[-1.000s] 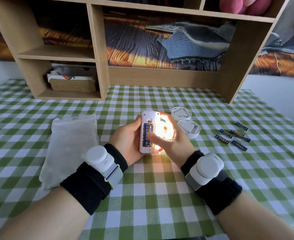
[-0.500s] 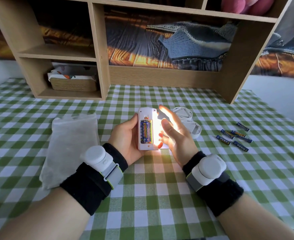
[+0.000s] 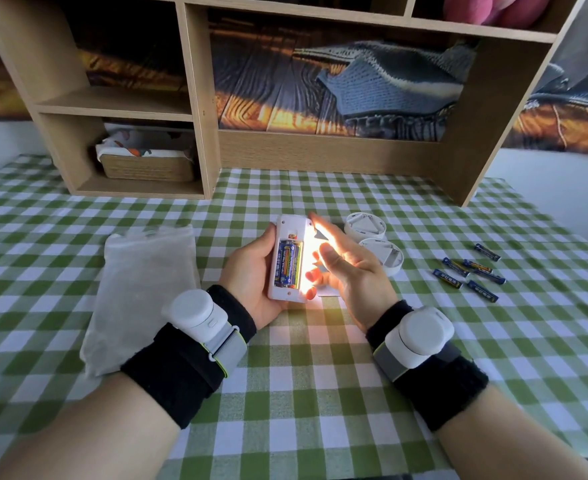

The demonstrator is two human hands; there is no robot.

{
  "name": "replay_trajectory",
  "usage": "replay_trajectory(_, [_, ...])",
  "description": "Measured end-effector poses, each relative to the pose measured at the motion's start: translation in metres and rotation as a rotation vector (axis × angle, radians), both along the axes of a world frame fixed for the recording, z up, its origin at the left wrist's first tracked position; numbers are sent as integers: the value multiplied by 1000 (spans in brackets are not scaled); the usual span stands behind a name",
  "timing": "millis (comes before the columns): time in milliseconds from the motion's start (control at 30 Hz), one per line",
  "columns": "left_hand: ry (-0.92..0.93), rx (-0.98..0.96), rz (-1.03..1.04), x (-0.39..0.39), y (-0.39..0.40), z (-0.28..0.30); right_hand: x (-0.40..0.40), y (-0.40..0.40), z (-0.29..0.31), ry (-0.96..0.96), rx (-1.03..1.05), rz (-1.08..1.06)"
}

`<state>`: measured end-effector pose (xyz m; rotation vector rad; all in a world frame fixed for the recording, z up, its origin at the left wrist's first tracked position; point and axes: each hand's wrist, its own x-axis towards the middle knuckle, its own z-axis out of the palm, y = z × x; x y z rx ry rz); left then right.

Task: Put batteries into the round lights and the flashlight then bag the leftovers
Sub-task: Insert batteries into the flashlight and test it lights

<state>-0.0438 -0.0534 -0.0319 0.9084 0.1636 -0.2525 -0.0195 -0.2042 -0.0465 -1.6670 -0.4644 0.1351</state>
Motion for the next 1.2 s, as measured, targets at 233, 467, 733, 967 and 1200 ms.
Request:
replay_trajectory(233, [-40,3,-38,3,2,-5,-4,4,6,131,271,83])
replay_trajectory(467, [-56,-46,-60,3,2,-4,-5,5,8,127,266,99])
replay_trajectory(733, [-79,-38,-90,3,3,-6,-7,5,10,115,236,95])
replay_trajectory(967, [-79,-49,-81,3,3,-6,-7,6,10,122,245,76])
replay_trajectory(1200, [-74,-112,-60,3,2,-2,1,-6,10,-201,-83,-252])
